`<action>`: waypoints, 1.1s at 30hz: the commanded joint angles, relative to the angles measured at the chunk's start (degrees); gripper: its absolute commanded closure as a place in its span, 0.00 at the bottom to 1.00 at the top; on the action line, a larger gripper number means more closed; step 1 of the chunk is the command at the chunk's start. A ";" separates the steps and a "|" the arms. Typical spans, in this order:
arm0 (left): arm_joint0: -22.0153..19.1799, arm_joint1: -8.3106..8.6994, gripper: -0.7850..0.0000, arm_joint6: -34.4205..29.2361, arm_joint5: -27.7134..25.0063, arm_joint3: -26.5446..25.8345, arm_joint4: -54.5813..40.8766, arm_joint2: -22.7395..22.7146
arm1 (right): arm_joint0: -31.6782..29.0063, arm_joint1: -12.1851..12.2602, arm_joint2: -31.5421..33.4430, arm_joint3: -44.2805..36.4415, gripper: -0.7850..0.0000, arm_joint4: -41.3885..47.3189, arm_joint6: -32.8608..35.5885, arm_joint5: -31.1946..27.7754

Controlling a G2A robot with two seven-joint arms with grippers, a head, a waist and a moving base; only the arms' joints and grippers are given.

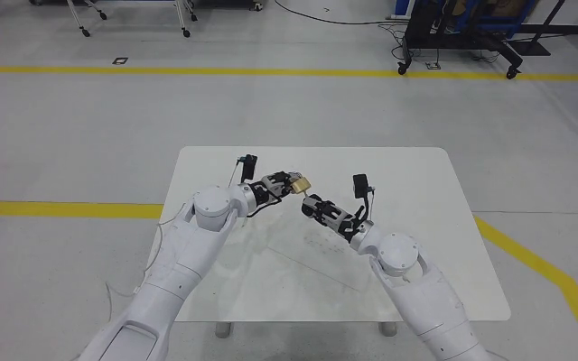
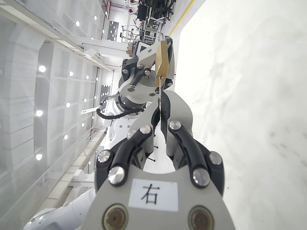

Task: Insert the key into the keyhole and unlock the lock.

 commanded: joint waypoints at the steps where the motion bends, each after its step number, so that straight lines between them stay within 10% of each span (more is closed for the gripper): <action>1: 0.08 0.03 1.00 -0.20 -0.19 -0.14 0.28 0.01 | 0.16 0.00 -0.06 0.18 1.00 0.09 0.04 0.08; 33: -0.26 -0.21 1.00 -1.99 0.67 0.35 0.67 0.84 | 0.92 -0.20 -1.32 1.08 1.00 -0.29 -3.37 0.20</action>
